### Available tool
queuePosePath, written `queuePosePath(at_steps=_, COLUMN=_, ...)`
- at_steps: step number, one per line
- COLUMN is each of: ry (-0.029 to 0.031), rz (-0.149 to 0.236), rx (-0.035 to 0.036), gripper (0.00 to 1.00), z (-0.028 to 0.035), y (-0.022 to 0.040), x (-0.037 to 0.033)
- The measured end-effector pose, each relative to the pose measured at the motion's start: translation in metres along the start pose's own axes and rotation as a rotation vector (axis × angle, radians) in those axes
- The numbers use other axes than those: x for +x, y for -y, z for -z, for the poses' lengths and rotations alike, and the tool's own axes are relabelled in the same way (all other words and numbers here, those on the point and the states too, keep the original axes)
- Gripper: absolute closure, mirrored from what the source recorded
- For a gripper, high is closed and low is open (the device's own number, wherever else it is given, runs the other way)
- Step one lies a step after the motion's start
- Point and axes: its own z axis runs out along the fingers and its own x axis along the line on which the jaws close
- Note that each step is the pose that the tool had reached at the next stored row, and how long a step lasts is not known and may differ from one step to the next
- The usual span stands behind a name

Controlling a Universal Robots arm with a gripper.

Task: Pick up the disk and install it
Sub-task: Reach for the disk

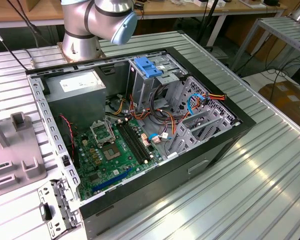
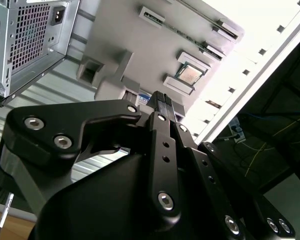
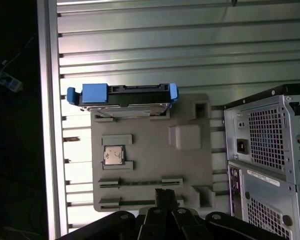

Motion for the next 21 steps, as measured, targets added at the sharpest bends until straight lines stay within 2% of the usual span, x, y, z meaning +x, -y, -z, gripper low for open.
queuePosePath(at_steps=16, ry=0.0, rz=0.0, rx=0.0, gripper=0.89, z=-0.0003, y=0.0011, x=0.0157)
queuePosePath(at_steps=21, ry=0.0001, rz=0.0, rx=0.0, gripper=0.89, z=-0.0011, y=-0.001, x=0.0211)
